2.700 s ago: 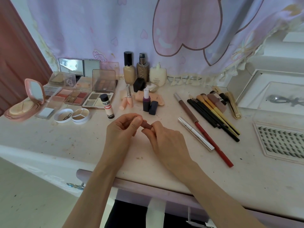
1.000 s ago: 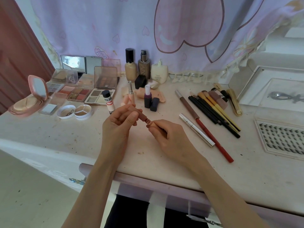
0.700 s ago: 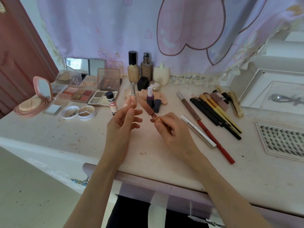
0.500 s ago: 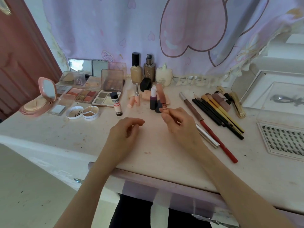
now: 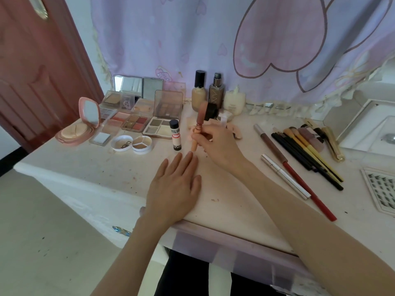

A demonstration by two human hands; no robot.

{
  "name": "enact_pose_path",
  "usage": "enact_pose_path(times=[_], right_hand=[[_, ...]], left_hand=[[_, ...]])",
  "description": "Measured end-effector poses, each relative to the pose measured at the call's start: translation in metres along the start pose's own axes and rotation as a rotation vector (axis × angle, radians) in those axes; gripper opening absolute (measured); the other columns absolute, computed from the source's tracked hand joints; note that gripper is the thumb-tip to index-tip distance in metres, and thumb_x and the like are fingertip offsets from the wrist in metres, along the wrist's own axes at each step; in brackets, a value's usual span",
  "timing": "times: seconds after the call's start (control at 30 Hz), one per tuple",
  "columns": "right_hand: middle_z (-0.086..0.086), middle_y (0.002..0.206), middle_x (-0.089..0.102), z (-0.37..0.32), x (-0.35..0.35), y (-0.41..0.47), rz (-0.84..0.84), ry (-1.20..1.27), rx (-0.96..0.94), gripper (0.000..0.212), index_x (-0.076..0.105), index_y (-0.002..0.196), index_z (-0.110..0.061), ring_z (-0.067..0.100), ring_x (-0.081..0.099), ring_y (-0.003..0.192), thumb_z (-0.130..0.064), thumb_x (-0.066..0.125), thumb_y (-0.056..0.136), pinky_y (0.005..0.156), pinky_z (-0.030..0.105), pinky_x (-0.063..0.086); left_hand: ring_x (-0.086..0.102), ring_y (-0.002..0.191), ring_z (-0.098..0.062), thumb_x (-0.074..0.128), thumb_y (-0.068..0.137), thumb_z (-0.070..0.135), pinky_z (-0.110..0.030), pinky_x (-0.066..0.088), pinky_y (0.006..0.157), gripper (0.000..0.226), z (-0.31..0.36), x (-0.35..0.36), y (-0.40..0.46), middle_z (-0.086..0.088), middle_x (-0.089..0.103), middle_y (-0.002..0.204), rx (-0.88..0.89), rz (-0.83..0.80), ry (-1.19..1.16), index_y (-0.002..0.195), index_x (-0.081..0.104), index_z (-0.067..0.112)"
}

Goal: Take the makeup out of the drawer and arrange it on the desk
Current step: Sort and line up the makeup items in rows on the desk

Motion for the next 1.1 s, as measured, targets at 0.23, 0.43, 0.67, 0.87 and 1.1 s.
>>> enact_pose_path(times=[0.23, 0.43, 0.67, 0.87, 1.1], right_hand=[[0.005, 0.085, 0.068, -0.001, 0.014, 0.008, -0.049, -0.062, 0.01, 0.022, 0.07, 0.082, -0.004, 0.015, 0.058, 0.076, -0.021, 0.058, 0.09, 0.079, 0.037, 0.051], [0.011, 0.088, 0.068, -0.003, 0.018, 0.008, -0.09, -0.096, 0.023, 0.02, 0.068, 0.081, -0.001, 0.021, 0.059, 0.086, -0.016, 0.057, 0.09, 0.088, 0.035, 0.045], [0.014, 0.089, 0.066, -0.003, 0.025, 0.008, -0.127, -0.13, -0.009, 0.017, 0.068, 0.082, 0.0, 0.025, 0.059, 0.088, -0.011, 0.056, 0.088, 0.088, 0.04, 0.044], [0.01, 0.094, 0.067, -0.002, 0.024, 0.003, -0.13, -0.156, -0.007, 0.017, 0.069, 0.088, -0.005, 0.02, 0.06, 0.09, -0.015, 0.056, 0.089, 0.088, 0.036, 0.046], [0.005, 0.097, 0.066, 0.001, -0.01, -0.019, -0.014, -0.159, 0.019, 0.026, 0.065, 0.112, -0.008, 0.007, 0.055, 0.079, -0.018, 0.061, 0.089, 0.075, 0.009, 0.039]], left_hand=[[0.009, 0.143, -0.009, 0.021, 0.096, 0.04, -0.029, -0.001, 0.115, 0.054, -0.002, -0.001, 0.0, 0.01, 0.016, 0.155, 0.005, 0.032, -0.065, 0.148, 0.017, 0.027], [0.01, 0.143, -0.008, 0.023, 0.096, 0.039, -0.028, -0.001, 0.115, 0.053, -0.002, -0.003, -0.001, 0.011, 0.017, 0.154, 0.011, 0.063, -0.071, 0.147, 0.018, 0.027], [0.008, 0.143, -0.008, 0.021, 0.097, 0.04, -0.028, -0.002, 0.115, 0.053, -0.002, -0.004, -0.001, 0.011, 0.014, 0.155, 0.015, 0.064, -0.072, 0.148, 0.013, 0.028], [0.008, 0.143, -0.008, 0.022, 0.097, 0.04, -0.028, -0.002, 0.115, 0.052, -0.003, -0.004, 0.0, 0.012, 0.015, 0.155, 0.021, 0.073, -0.077, 0.147, 0.014, 0.029], [0.006, 0.143, -0.007, 0.022, 0.097, 0.041, -0.028, -0.002, 0.115, 0.051, -0.004, -0.004, 0.0, 0.011, 0.015, 0.155, 0.015, 0.071, -0.079, 0.147, 0.02, 0.028]])
Point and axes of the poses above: each hand's wrist, its own y-axis towards the middle knuckle, its own x-axis out of the palm, z = x × y, the point moved 8 cm from there along y, towards the middle knuckle
